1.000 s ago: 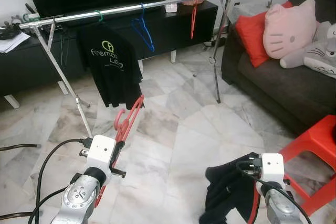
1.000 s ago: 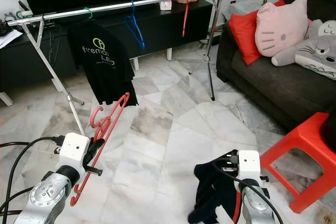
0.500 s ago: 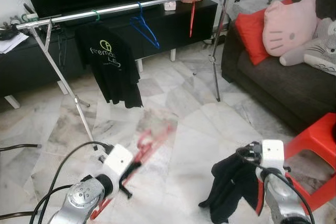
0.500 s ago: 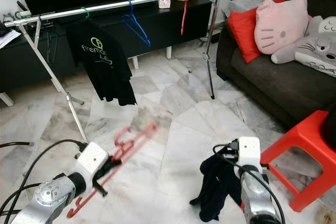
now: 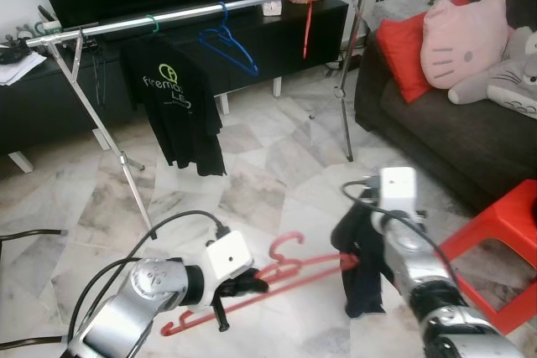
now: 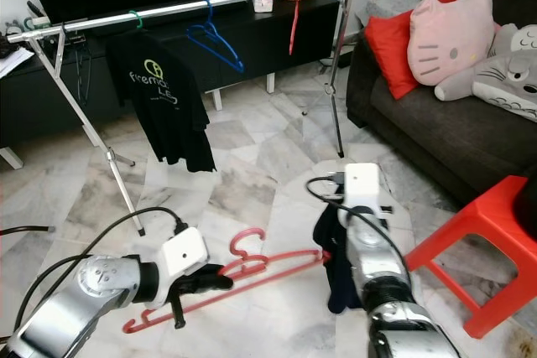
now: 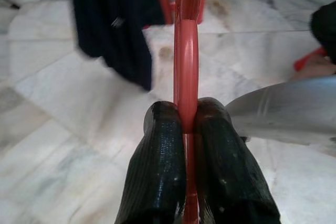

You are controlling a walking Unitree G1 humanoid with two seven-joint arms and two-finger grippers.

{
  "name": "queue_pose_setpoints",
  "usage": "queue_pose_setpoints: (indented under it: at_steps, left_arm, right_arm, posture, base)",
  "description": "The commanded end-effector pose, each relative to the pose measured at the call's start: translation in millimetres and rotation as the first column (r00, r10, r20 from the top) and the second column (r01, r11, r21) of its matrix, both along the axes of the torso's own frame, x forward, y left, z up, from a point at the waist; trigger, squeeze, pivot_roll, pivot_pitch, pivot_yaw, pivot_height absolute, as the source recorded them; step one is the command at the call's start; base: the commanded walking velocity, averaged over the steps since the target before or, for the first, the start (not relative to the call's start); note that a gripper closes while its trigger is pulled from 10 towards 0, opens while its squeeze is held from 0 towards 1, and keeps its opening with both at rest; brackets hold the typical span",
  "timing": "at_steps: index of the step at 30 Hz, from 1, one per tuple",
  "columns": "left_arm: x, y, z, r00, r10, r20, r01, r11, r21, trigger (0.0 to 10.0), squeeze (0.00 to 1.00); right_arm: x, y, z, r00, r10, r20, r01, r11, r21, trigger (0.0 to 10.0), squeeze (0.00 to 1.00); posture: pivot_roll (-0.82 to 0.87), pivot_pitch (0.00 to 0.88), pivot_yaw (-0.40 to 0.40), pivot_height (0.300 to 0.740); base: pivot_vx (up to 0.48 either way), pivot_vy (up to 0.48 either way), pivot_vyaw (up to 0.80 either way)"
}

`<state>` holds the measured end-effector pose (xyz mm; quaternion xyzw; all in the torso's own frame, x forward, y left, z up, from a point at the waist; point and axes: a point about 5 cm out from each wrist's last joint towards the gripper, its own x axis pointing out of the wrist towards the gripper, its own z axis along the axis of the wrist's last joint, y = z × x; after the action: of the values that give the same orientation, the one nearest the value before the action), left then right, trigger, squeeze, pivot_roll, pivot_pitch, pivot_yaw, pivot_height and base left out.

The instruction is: Hang hanger

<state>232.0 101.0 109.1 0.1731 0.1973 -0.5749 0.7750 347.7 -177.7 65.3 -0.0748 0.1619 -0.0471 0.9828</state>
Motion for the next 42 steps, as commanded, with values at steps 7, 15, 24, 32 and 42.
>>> queue_pose_setpoints:
  at_steps: [7,15,24,32,42]
  left_arm:
    - [-4.5,-25.2,4,0.997,-0.072,-0.033,0.07,0.996,-0.059,10.0,0.0]
    - [5.9,-36.6,4,0.998,0.051,0.023,-0.049,0.997,-0.065,10.0,0.0]
    - [18.1,-37.1,-1,0.978,0.201,0.055,-0.199,0.979,-0.035,10.0,0.0]
    - [31.2,-32.1,-8,0.935,0.346,0.076,-0.349,0.936,0.038,10.0,0.0]
    - [37.7,-25.8,-8,0.894,0.443,0.075,-0.445,0.895,0.024,10.0,0.0]
  right_arm:
    - [12.5,24.8,11,0.999,0.033,0.005,-0.033,0.999,-0.02,10.0,0.0]
    - [14.0,34.8,11,1.0,0.028,0.001,-0.028,1.0,0.005,10.0,0.0]
    - [12.8,35.2,9,1.0,0.024,-0.001,-0.024,0.999,0.022,10.0,0.0]
    - [14.9,32.2,14,1.0,0.015,0.013,-0.015,0.999,0.029,10.0,0.0]
    - [14.8,31.0,14,1.0,0.009,0.017,-0.01,0.999,0.031,10.0,0.0]
  posture:
    - [-0.11,0.0,0.025,0.74]
    - [-0.1,0.0,0.025,0.74]
    - [-0.11,0.0,0.022,0.74]
    - [-0.11,0.0,0.021,0.74]
    - [-0.11,0.0,0.021,0.74]
  base:
    - [0.0,0.0,0.0]
    - [0.0,0.0,0.0]
    - [0.0,0.0,0.0]
    - [0.0,0.0,0.0]
    - [0.0,0.0,0.0]
